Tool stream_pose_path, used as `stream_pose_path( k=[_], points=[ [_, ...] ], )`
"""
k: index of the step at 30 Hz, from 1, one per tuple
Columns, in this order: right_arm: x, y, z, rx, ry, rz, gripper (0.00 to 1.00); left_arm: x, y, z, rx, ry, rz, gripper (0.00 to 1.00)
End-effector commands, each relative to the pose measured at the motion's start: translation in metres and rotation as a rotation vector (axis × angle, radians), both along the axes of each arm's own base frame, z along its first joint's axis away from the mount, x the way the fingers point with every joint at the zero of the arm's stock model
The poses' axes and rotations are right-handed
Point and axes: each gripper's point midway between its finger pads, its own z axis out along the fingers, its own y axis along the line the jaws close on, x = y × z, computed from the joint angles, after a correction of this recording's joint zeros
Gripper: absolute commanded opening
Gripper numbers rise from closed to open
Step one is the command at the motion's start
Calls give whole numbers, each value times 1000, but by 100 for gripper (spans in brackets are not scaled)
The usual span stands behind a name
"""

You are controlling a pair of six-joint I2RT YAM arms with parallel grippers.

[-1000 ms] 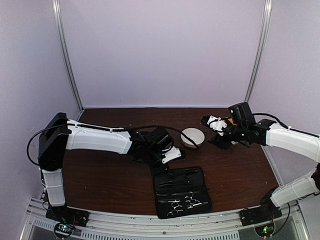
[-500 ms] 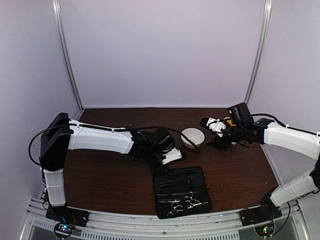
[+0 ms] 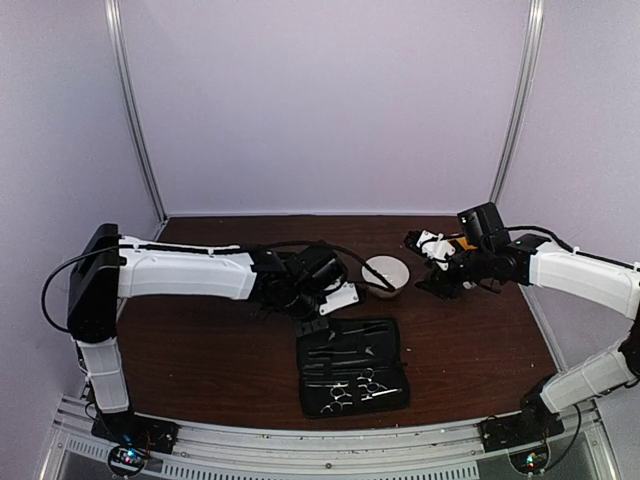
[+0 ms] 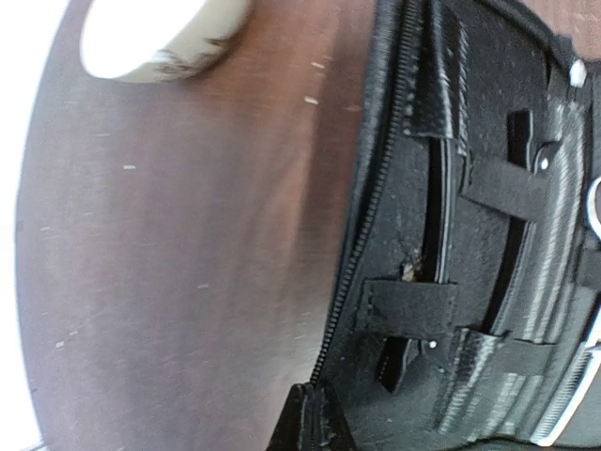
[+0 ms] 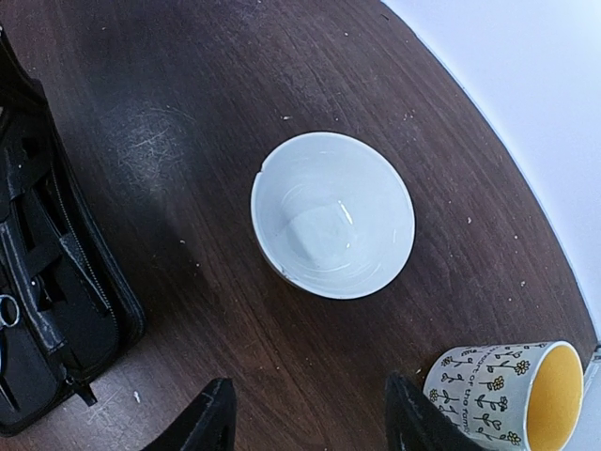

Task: Sort the hair-cutting tools

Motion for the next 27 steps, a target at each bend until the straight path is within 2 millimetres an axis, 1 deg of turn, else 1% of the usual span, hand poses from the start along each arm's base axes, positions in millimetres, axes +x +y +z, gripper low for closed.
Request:
stream_pose_path(
  k=[1,6,9,14,17,18,20,22,23,25,27],
  points=[
    [5,1,17,44,-25,-10,55,22,1,56,-66,-135,41,0],
    [4,0,17,45,-23,-4,55,10,-7,71,-119,-139,36,0],
    [4,1,17,44,-20,-1,55,-5,-8,71,-120,-139,22,0],
    [4,0,17,41,-17,-2,55,-46,-6,56,-102,-149,-18,0],
    [4,0,16,42,-15,-1,55,-85,-3,42,-114,-162,-31,0],
    [4,0,17,42,-15,0,55,-101,-1,36,-113,-159,-39,5],
    [3,1,16,44,-7,4,55,-135,2,27,-113,-148,-70,19],
    [2,1,15,46,-2,8,55,-160,4,29,-143,-145,-71,31],
    [2,2,14,47,2,10,55,-169,2,32,-167,-123,-74,35],
    [2,3,12,46,12,16,56,-173,-1,43,-208,-96,-59,40],
    [2,5,10,46,27,20,56,-169,-4,54,-228,-129,-57,42]
  ],
)
